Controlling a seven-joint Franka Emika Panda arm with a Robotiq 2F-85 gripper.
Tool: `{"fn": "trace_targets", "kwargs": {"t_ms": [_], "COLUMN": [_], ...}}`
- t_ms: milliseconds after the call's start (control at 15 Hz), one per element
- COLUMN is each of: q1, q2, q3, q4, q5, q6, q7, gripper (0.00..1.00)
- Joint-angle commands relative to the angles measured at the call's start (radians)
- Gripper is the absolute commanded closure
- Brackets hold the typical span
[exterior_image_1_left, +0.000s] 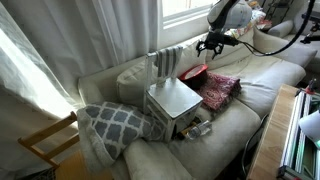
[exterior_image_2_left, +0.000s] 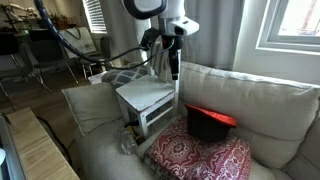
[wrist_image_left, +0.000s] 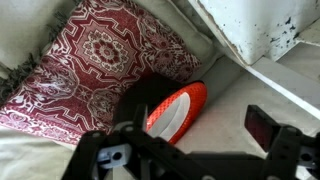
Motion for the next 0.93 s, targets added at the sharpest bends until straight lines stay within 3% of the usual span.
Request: {"fn": "trace_targets", "kwargs": {"t_ms": [0, 267, 333, 733, 867], "q1": [-0.056, -0.105, -0.07, -0.07, -0.062], "q2": [0.169, 0.262, 0.207, 0.215, 0.289], "q3": [0.039, 0.056, 0.035, 0.035, 0.019], "q4": [0.152, 0.236, 0.178, 0.191, 0.231], "q5": [0.065, 0.094, 0.059, 0.058, 0.08], "q6": [0.001, -0.024, -0.004, -0.004, 0.079], "q7": [-0.008, -0.006, 0.003, 0.004, 0.062], "gripper": [0.0, 0.0, 0.0, 0.0, 0.0]}}
